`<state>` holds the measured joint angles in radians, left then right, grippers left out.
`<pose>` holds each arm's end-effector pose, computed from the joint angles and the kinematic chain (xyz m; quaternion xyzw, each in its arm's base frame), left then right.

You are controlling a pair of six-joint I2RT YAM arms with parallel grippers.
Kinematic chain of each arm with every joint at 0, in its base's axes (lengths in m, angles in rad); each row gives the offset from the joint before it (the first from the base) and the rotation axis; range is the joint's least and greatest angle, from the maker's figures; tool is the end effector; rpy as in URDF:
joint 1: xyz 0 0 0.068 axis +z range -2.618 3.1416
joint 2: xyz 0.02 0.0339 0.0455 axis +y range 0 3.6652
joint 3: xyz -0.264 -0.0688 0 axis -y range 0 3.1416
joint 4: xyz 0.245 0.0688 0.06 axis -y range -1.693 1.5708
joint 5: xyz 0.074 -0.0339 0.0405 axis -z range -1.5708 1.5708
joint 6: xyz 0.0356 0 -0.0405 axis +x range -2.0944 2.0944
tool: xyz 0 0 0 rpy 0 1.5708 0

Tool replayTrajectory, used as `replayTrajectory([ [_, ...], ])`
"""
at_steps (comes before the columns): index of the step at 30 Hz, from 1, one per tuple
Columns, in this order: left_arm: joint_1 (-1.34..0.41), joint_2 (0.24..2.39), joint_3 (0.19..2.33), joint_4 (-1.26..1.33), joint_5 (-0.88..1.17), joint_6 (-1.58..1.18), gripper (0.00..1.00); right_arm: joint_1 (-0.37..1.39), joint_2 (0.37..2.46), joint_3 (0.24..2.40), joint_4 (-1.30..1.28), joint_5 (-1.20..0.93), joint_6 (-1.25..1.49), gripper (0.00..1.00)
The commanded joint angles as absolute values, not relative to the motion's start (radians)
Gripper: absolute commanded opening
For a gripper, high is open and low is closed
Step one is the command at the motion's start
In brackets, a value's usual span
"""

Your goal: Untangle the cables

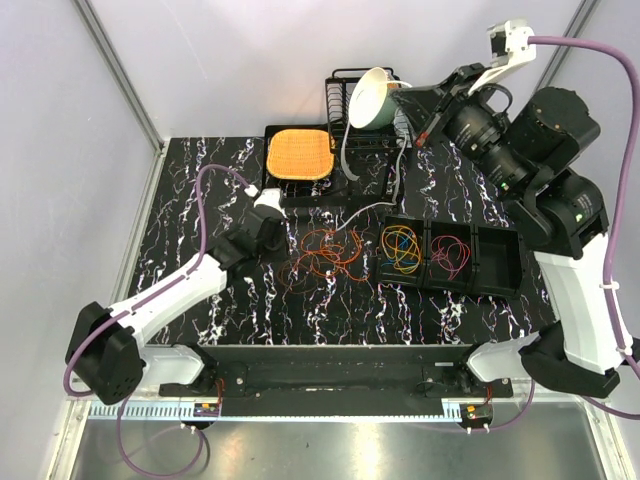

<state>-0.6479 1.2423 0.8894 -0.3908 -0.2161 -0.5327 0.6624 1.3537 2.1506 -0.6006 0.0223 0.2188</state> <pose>0.2163 -0.1542 0.2614 0.0091 0.9113 -0.1403 0.3869 0.1574 0.1217 0.6098 -0.1311 0.6207 0.3232 0.7021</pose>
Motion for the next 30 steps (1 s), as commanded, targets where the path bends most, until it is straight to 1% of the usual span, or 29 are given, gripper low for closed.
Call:
replayTrajectory([
  [1,-0.647,1.249,0.939,-0.368,-0.281,-0.551,0.1,0.661,1.362,2.247,-0.682,0.172,0.129,0.0],
  [3,-0.647,1.236,0.957,-0.402,-0.291,-0.543,0.12,0.661,1.37,2.267,-0.698,0.239,0.097,0.0],
  [5,-0.647,1.2,0.968,-0.429,-0.314,-0.535,0.16,0.661,1.368,2.267,-0.713,0.309,0.066,0.0],
  [6,-0.647,1.183,0.977,-0.457,-0.324,-0.532,0.22,0.661,1.371,2.267,-0.718,0.334,0.055,0.0],
  [7,-0.647,1.16,0.985,-0.471,-0.328,-0.529,0.32,0.661,1.367,2.266,-0.722,0.36,0.045,0.0],
  [9,-0.647,1.138,1.011,-0.527,-0.333,-0.511,0.47,0.663,1.365,2.261,-0.727,0.442,0.012,0.0],
  [10,-0.647,1.118,1.017,-0.547,-0.337,-0.503,0.68,0.661,1.362,2.26,-0.73,0.472,0.005,0.0],
  [11,-0.647,1.109,1.025,-0.566,-0.347,-0.5,0.77,0.661,1.362,2.255,-0.73,0.541,-0.03,0.0],
  [13,-0.647,1.079,1.028,-0.607,-0.356,-0.491,0.9,0.663,1.364,2.252,-0.732,0.607,-0.058,0.0],
  [14,-0.647,1.048,1.028,-0.621,-0.363,-0.488,0.97,0.663,1.362,2.247,-0.732,0.673,-0.083,0.0],
  [15,-0.647,1.031,1.023,-0.644,-0.365,-0.485,0.99,0.661,1.365,2.246,-0.732,0.708,-0.095,0.0],
  [19,-0.646,0.96,1.005,-0.712,-0.376,-0.466,0.99,0.66,1.371,2.234,-0.712,0.876,-0.169,0.0],
  [23,-0.646,0.893,0.95,-0.759,-0.364,-0.46,0.99,0.649,1.367,2.165,-0.644,1.04,-0.274,0.0],
  [28,-0.647,0.801,0.856,-0.755,-0.376,-0.459,0.99,0.566,1.336,2.068,-0.552,1.115,-0.311,0.0],
  [30,-0.65,0.792,0.854,-0.759,-0.37,-0.462,0.99,0.508,1.339,2.033,-0.548,1.144,-0.321,0.0],
])
